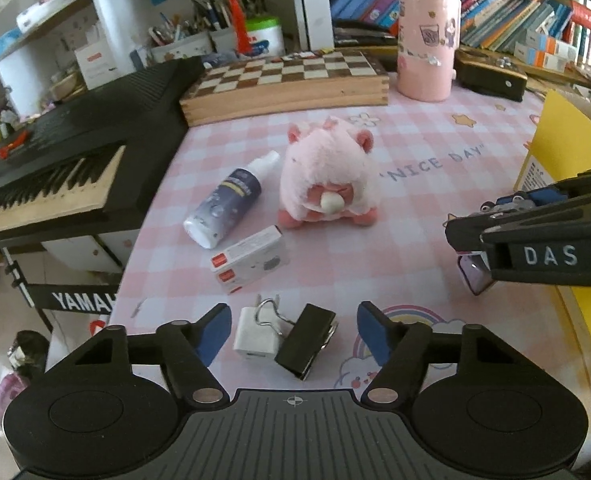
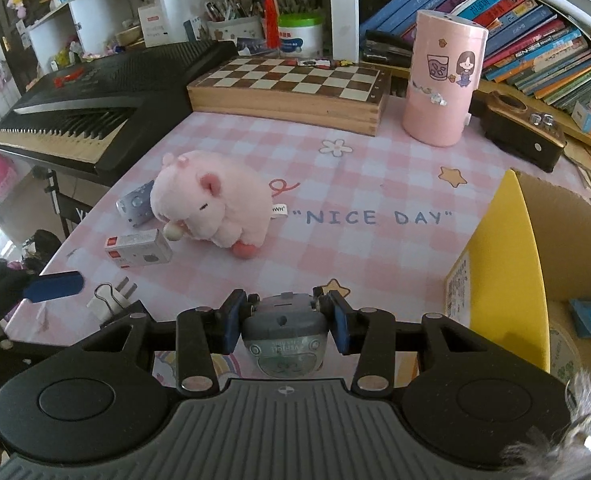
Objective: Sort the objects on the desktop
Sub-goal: 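Grasp the grey toy car with the right tool while the left tool grasps the black binder clip, then carry the toy car and binder clip toward the yellow box with both tools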
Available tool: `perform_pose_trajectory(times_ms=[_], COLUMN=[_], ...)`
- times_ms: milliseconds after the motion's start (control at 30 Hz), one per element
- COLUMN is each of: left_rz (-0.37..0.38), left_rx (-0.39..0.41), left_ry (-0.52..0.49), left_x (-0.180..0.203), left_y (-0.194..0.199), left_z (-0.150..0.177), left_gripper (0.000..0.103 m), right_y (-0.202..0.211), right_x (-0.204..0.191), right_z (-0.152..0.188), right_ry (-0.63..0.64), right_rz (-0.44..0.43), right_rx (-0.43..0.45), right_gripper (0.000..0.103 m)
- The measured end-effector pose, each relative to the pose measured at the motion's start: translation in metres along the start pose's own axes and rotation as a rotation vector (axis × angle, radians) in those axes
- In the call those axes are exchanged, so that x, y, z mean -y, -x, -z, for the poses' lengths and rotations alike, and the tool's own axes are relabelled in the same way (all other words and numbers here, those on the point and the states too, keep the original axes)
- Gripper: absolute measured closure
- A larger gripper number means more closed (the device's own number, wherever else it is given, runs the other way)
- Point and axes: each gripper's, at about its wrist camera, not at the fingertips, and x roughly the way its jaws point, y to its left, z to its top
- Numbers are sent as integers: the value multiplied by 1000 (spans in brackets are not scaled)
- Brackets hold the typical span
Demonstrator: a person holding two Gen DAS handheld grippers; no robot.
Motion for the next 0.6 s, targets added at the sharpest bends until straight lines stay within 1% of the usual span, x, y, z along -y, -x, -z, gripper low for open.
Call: perform_pose_trajectory(times_ms=[33, 100, 167, 200, 367, 467, 600], left_rz=[5, 4, -7, -10, -3, 10, 22], left_rx=[-3, -10, 0, 5, 26, 52, 65], left_ry=[-7, -18, -36, -50, -80, -61, -36], left_x=[1, 2, 4, 6, 11, 10, 5], left_y=[-2, -6, -8, -8, 0, 10, 21], left_z=[0, -1, -1, -1, 5, 8, 11], left_gripper=[42, 46, 56, 59, 60, 61, 61], right_y=[0, 1, 1, 2, 3, 4, 12], right_x=[0, 1, 0, 0, -1, -1, -6], right_z=[1, 3, 4, 5, 8, 9, 12], right_ry=[1, 2, 7, 9, 9, 10, 18], right_rz=[1, 4, 8, 10, 17, 18, 13], right_rx=[-1, -4, -8, -10, -18, -17, 2], right_gripper=[62, 62, 62, 62, 62, 62, 62])
